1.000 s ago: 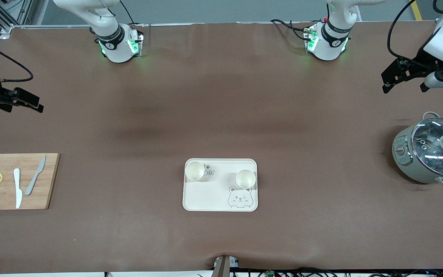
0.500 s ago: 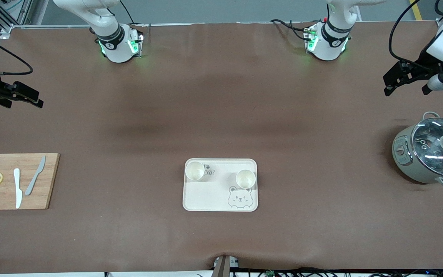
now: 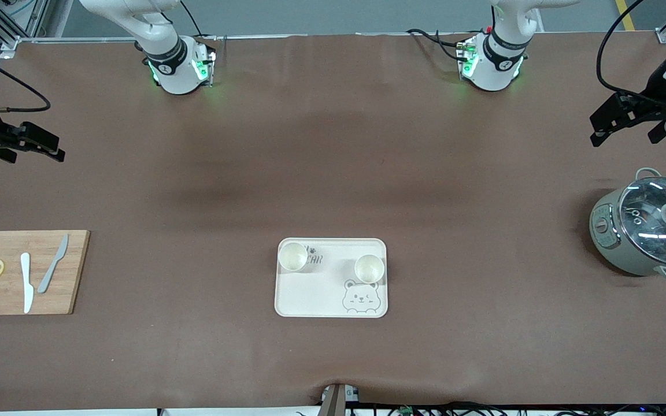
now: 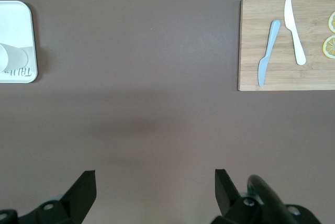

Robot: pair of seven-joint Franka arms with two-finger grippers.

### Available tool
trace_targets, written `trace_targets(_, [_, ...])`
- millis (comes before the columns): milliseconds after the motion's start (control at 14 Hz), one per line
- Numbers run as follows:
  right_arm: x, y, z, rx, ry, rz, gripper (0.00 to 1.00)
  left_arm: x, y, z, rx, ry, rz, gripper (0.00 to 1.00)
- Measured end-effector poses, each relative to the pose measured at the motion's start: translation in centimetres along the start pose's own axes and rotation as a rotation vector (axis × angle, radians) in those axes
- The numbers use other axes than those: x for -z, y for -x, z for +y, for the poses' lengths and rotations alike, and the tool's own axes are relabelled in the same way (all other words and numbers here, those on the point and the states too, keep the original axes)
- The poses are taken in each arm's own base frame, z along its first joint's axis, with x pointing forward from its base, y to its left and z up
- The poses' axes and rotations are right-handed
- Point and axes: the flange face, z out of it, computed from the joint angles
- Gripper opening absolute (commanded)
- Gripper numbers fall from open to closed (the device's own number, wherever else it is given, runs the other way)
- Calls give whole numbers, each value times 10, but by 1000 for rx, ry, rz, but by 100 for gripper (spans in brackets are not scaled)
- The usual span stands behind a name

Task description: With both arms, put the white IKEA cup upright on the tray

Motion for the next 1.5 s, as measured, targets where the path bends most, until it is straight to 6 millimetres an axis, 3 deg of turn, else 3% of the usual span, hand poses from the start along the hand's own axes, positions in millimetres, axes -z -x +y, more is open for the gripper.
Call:
trace_targets(357, [2,-10,-1,3,11,24,100,-1,-4,-8,4,0,0,100])
trace_targets(643, [10,-23,10,-16,27,47,100,-5,-9,-9,-34,1,-5,100])
trace_targets(929, [9,-21,13,-18,46,28,100,8,-14,-11,-37,5,26,100])
trace_targets(1500, [13,-19,16,-21,59,17,100,-4,-11,-8,-44,0,-47,100])
